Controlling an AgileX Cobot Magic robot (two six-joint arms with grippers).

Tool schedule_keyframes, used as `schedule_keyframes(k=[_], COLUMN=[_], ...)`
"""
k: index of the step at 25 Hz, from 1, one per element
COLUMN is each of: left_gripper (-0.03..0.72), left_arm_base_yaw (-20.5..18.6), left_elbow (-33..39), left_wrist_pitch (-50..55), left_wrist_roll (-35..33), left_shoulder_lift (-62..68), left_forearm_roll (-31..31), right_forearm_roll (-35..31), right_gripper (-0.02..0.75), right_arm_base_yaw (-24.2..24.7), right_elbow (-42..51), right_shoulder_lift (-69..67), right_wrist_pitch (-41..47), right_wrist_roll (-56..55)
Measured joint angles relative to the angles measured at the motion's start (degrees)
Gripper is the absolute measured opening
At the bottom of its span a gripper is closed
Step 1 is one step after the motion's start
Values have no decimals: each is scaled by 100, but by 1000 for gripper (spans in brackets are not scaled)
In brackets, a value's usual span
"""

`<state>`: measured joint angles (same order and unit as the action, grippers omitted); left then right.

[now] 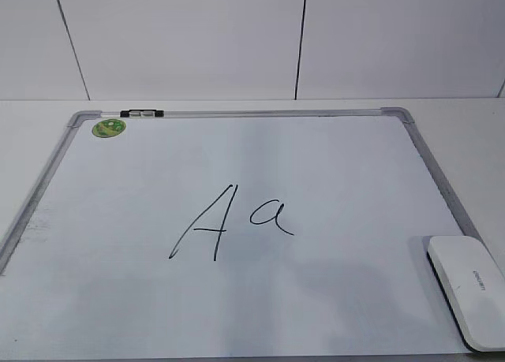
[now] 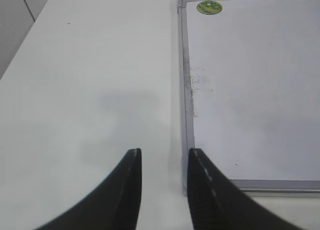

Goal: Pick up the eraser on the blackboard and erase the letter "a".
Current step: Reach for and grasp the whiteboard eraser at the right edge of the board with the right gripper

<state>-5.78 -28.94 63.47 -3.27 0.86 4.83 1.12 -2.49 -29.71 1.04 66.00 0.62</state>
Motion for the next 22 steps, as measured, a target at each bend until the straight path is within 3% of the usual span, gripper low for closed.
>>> schedule_keyframes(k=[22], left_gripper=[235], left_arm_base_yaw=[0], left_elbow=[0], left_wrist_pitch=[0], left_wrist_roll=[0], left_shoulder_lift=[0], left_forearm_roll=[0], right_forearm_roll=[-614], right_gripper=[522], right_arm_base_yaw=[-34], right_elbow=[-696], right_shoulder_lift=[-1940], right_wrist_pitch=[-823], right_wrist_roll=[849])
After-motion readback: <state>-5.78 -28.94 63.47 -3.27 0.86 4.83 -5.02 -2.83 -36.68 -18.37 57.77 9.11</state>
